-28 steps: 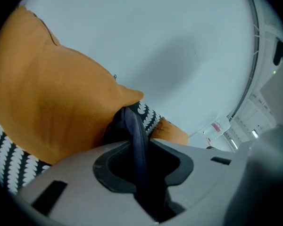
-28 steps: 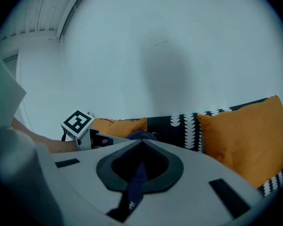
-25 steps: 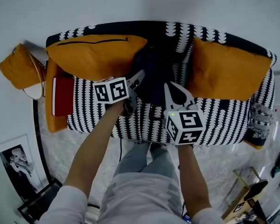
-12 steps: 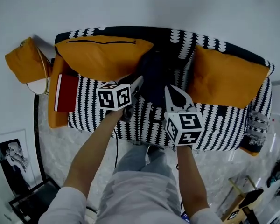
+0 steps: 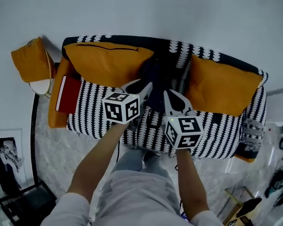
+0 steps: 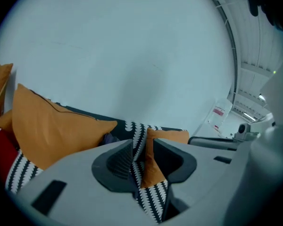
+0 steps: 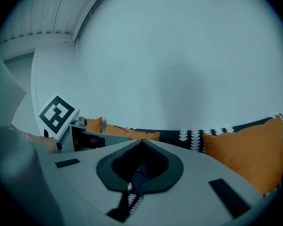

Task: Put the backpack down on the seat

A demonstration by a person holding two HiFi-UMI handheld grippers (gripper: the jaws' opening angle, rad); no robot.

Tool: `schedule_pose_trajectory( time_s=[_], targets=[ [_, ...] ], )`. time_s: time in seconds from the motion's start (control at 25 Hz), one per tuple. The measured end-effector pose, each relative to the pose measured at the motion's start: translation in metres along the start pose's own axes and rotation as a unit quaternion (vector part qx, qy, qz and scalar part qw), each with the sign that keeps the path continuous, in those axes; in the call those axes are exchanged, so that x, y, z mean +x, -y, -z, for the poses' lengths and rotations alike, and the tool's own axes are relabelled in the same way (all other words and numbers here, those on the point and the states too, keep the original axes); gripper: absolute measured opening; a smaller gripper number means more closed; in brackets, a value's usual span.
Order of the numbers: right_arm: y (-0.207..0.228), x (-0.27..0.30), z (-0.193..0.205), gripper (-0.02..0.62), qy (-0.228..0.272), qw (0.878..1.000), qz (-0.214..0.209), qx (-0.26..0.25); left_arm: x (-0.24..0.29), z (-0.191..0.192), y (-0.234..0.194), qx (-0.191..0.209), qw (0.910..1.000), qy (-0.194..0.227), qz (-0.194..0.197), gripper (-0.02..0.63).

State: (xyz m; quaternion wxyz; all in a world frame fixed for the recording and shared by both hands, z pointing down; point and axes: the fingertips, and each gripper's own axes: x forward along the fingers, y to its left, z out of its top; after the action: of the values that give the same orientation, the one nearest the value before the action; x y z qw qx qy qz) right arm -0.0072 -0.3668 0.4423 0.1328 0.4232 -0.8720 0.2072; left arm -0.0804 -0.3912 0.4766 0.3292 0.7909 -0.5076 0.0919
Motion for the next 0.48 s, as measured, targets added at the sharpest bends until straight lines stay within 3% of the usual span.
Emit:
schedule_pose_trajectory(
  time_s=[0.48],
  targets=[
    [-0.016,-0.061,-0.042,0.002,0.037,0.999,-0.007,-0.038,-0.046,-0.024,0.096,0.068,0.9963,0.047,0.02,0.114]
  ],
)
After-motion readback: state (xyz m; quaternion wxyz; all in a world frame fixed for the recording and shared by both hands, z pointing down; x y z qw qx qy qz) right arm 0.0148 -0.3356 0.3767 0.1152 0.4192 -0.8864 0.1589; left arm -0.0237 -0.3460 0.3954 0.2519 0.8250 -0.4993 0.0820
